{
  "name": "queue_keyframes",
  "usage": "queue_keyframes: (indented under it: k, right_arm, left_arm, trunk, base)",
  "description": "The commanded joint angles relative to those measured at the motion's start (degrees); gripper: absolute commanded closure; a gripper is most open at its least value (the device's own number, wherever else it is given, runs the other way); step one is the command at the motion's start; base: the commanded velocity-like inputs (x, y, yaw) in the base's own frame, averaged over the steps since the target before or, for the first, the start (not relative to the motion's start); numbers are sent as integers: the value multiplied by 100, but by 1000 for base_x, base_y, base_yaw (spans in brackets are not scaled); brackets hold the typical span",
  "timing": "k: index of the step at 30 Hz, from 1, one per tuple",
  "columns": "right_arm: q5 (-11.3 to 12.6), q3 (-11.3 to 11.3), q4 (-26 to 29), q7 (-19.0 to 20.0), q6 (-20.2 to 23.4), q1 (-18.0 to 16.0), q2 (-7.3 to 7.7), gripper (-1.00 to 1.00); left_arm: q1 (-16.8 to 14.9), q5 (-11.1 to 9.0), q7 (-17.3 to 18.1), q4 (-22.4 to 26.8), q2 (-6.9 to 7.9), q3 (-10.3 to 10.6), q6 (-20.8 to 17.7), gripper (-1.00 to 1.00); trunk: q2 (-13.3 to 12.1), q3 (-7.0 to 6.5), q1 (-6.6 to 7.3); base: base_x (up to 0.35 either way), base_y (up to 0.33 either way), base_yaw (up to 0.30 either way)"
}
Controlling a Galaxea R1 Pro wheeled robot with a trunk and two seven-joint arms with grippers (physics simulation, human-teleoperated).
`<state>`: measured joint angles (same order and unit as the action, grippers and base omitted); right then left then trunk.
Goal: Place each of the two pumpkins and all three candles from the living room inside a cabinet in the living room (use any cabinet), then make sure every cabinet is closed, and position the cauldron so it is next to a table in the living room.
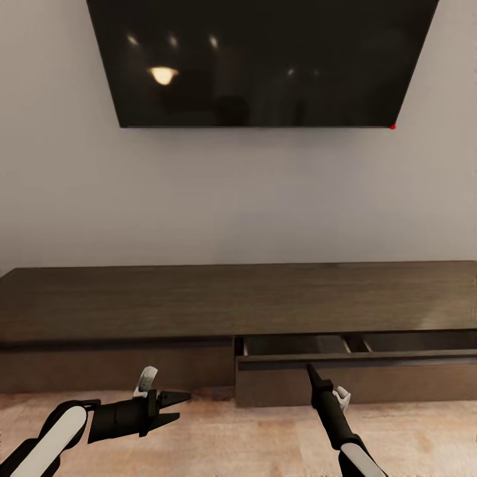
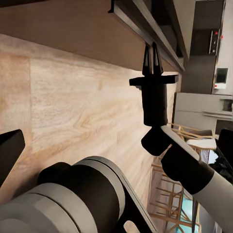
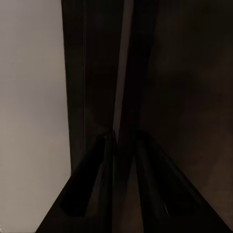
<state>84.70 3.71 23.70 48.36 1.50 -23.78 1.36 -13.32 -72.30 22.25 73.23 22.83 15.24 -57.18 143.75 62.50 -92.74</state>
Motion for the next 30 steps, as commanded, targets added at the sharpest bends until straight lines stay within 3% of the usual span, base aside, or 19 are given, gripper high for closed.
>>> queue_keyframes:
  k: [1, 16, 30]
  right_arm:
    - [64, 60, 3, 68, 36, -4, 5, 100]
    - [65, 60, 3, 68, 44, -4, 5, 100]
    - [64, 60, 3, 68, 44, -4, 5, 100]
  left_arm:
    - [-4, 31, 42, -2, 3, 8, -4, -100]
    - [-4, 31, 42, -2, 11, -8, -4, -100]
    - [-3, 31, 42, -2, 11, -3, -4, -100]
  trunk:
    - [3, 4, 3]
    - [3, 4, 3]
    - [3, 4, 3]
  base:
    - [-120, 0, 0]
    - [-78, 0, 0]
    - [-298, 0, 0]
